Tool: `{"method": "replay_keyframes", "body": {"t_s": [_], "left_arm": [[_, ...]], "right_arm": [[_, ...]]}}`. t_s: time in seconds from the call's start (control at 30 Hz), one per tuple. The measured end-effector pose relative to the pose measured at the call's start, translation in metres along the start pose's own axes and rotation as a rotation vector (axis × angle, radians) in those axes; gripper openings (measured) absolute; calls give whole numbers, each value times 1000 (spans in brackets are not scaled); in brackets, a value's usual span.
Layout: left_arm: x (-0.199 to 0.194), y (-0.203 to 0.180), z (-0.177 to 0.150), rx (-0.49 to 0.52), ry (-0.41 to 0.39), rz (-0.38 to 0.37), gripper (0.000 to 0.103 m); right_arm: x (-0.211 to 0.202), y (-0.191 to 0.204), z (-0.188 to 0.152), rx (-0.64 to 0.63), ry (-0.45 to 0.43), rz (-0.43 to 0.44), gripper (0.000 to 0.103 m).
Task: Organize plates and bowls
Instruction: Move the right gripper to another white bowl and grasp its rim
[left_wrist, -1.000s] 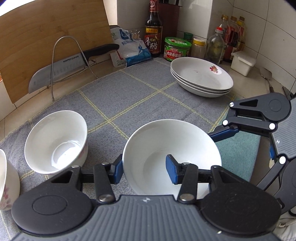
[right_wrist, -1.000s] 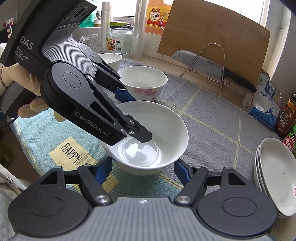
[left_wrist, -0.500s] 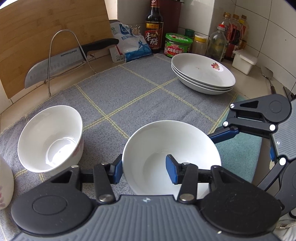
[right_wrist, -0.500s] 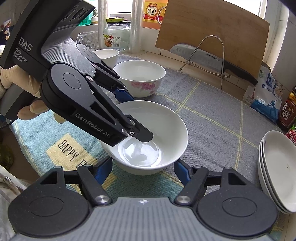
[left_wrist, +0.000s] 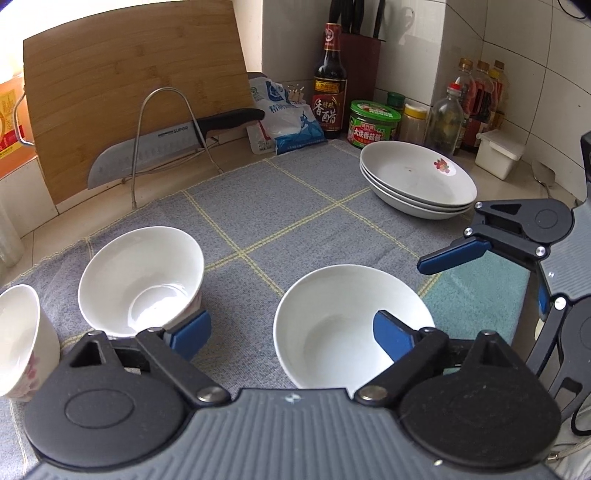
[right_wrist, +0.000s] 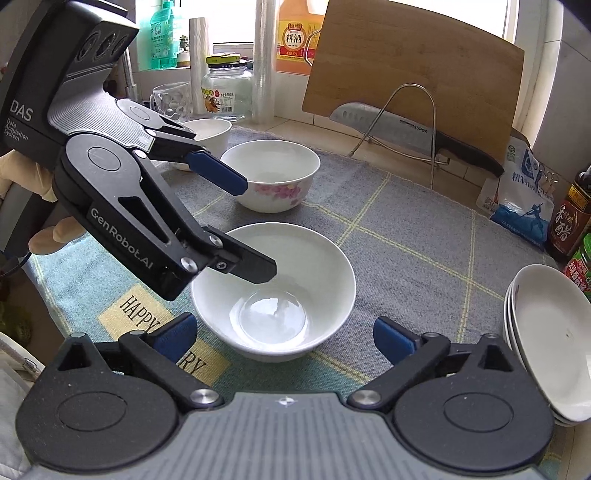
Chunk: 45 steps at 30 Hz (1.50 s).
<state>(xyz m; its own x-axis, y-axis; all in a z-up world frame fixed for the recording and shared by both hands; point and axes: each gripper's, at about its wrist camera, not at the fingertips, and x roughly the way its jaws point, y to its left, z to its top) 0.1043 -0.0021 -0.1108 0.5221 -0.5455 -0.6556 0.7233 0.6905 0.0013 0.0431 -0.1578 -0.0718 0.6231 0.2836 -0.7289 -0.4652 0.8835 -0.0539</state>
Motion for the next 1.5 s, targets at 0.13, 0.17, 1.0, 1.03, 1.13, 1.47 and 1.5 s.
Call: {"method": "replay_keyframes", "body": {"t_s": [0.13, 0.17, 1.0, 1.03, 1.13, 1.47, 1.5], "left_arm": [[-10, 1, -4, -11, -32, 62, 95], [-12, 1, -5, -11, -37, 76, 95], [-12, 48, -29, -240, -52, 213, 95], [-11, 50, -30, -241, -55, 217, 95], [-9, 54, -31, -230, -58, 257, 97], [8, 66, -31, -192, -64, 314, 97], [10, 66, -31, -188, -67, 314, 97]], "right_arm": [[-5, -3, 3, 12, -17, -14, 103], [-5, -4, 4, 16, -21, -15, 103], [24, -24, 57, -81, -39, 23, 103], [26, -25, 60, -87, -39, 28, 103], [33, -25, 69, -107, -34, 38, 103], [61, -24, 104, -169, 0, 97, 103], [64, -24, 107, -173, 6, 108, 103]]}}
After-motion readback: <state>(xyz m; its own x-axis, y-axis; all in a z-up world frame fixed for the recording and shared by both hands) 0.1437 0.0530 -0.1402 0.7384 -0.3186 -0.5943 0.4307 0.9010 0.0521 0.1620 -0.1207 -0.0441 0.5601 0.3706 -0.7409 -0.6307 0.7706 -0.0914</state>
